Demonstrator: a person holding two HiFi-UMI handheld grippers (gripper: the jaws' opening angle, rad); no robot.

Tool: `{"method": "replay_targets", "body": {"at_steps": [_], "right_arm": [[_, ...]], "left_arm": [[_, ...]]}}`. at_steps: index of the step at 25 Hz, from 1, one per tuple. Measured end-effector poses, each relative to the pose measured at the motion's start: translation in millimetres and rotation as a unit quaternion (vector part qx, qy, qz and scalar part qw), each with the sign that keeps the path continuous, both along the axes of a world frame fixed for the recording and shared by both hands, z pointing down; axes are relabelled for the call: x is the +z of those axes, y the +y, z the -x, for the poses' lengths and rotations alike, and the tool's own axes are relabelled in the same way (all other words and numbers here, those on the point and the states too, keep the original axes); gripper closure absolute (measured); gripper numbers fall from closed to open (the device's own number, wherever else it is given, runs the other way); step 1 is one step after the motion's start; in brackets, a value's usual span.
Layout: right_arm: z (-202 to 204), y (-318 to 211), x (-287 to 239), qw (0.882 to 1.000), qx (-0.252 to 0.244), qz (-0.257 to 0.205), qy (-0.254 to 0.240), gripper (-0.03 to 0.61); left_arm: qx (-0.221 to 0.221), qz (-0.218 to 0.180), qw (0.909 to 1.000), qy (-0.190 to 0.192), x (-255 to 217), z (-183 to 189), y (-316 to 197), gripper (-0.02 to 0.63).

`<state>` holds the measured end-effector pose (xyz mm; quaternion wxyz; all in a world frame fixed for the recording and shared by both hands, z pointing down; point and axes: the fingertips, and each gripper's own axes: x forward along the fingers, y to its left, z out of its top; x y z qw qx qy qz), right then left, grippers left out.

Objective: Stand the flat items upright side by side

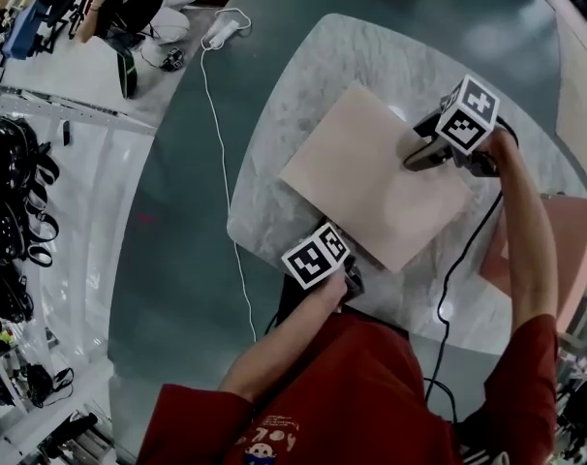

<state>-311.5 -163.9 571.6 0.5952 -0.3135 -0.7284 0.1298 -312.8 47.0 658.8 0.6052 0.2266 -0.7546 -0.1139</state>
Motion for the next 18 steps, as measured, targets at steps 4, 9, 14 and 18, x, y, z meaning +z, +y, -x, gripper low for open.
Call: {"method": "replay_targets", "body": {"at_steps": [4,9,14,18], "right_arm": [[-4,6,-10,0.998,0.045,0.016,-0.037,0.224],[-3,10,-15,0.986,0.132,0.046,-0.092,0.224],[-2,10,-20,0.962,0.227,0.086,-0.127,0.224],[4,7,-27,0.936,0.294,0.136,-0.136,0.223]], "left_arm": [[-0.009,-0.009,0.9998,-0.015,-3,25,7,0.611],[0.013,-0.017,0.9993,-0.031,-8,54,9,0.611],[0.027,-0.038,0.9989,-0.001,-1,56,10,0.611],[0.021,-0.049,0.9986,0.008,3,55,12,0.611]]}}
